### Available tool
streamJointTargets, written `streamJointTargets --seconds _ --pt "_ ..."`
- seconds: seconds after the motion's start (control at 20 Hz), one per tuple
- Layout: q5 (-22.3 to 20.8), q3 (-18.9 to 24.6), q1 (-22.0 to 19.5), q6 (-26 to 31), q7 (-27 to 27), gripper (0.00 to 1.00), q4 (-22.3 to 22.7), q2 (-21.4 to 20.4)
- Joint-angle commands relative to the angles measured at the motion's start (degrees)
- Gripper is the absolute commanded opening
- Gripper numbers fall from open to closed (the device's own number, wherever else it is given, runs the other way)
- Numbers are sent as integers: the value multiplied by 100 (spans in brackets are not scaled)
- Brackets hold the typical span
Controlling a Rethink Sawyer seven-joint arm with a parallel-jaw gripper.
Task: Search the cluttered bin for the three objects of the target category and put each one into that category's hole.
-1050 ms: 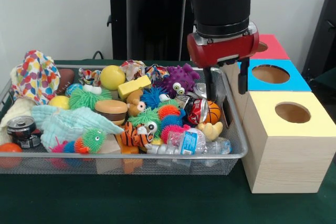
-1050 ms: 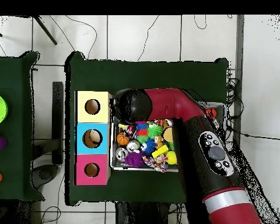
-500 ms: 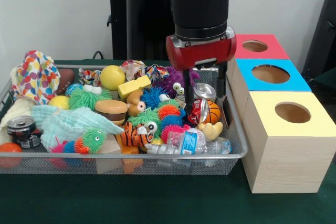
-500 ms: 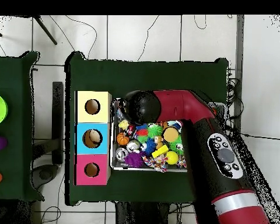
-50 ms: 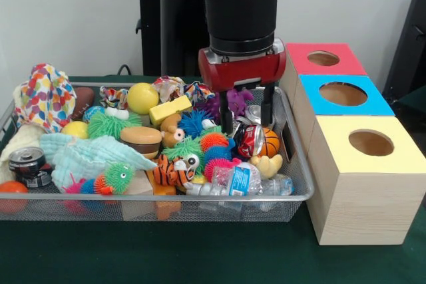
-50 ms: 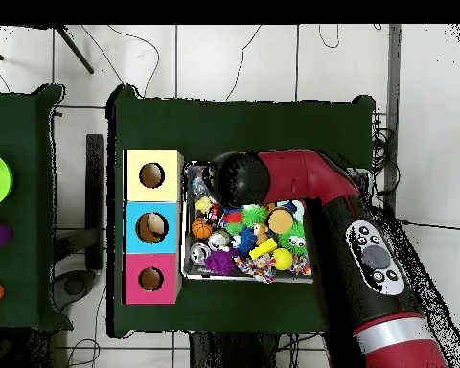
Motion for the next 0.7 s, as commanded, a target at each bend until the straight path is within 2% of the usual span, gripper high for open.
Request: streamJointTargets --seconds 0.05,0.7 --pt "-291 260 -212 -157 -606 100 625 319" --pt "-248 260 -259 -242 -415 100 723 414"
